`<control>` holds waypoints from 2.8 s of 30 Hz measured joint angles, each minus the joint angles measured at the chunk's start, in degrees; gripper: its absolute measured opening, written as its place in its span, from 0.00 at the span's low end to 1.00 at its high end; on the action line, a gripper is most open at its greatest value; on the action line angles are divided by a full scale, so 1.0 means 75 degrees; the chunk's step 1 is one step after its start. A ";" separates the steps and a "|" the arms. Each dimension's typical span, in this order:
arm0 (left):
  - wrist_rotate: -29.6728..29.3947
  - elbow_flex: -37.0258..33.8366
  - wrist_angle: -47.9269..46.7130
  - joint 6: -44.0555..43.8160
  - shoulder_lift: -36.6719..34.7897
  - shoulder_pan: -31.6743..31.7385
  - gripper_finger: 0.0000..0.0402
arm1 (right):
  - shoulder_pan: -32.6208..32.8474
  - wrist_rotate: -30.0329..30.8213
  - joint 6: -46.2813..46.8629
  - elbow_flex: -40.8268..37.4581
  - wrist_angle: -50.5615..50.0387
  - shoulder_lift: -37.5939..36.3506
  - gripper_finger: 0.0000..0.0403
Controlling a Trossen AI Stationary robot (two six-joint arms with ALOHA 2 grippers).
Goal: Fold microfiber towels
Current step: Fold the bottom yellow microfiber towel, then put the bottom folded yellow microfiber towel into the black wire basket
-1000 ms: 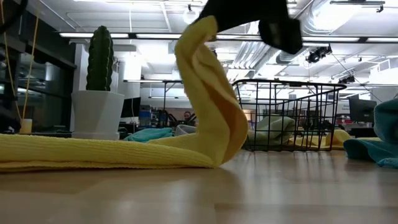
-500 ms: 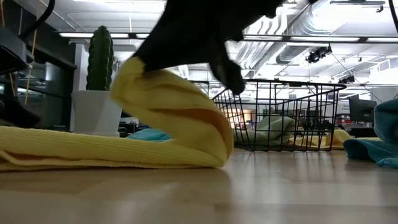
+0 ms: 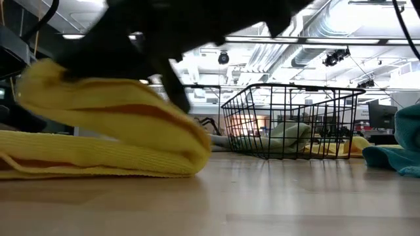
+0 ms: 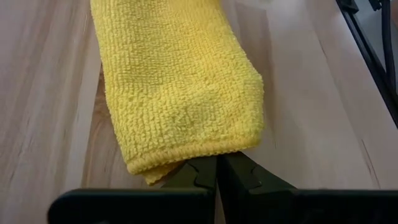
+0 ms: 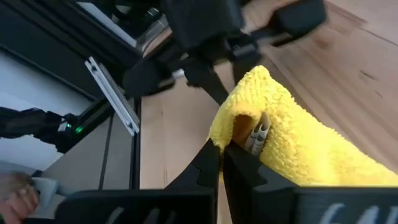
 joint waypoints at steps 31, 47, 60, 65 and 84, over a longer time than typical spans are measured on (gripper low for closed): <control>0.0335 -0.0038 -0.0191 0.0399 -0.0512 -0.0213 0.00 | -0.0306 -0.0144 -0.2095 0.1453 -0.1204 0.0795 0.49; -0.1257 -0.0018 -0.0363 0.0895 -0.2918 -0.1257 0.00 | 0.0430 0.2862 -0.2916 0.0483 -0.3232 0.0139 0.48; -0.0200 -0.0009 -0.0124 0.1182 -0.2111 0.1010 0.00 | 0.0409 0.2769 -0.2745 -0.0713 -0.0879 0.0132 0.35; 0.0316 -0.0009 0.0292 0.0817 -0.1068 0.1115 0.00 | 0.0427 0.2803 -0.2757 -0.0713 -0.0818 0.0132 0.35; 0.0764 0.0006 0.1728 0.0131 0.0663 0.0536 0.00 | 0.0045 0.0227 0.1268 -0.0713 -0.4365 -0.1582 0.35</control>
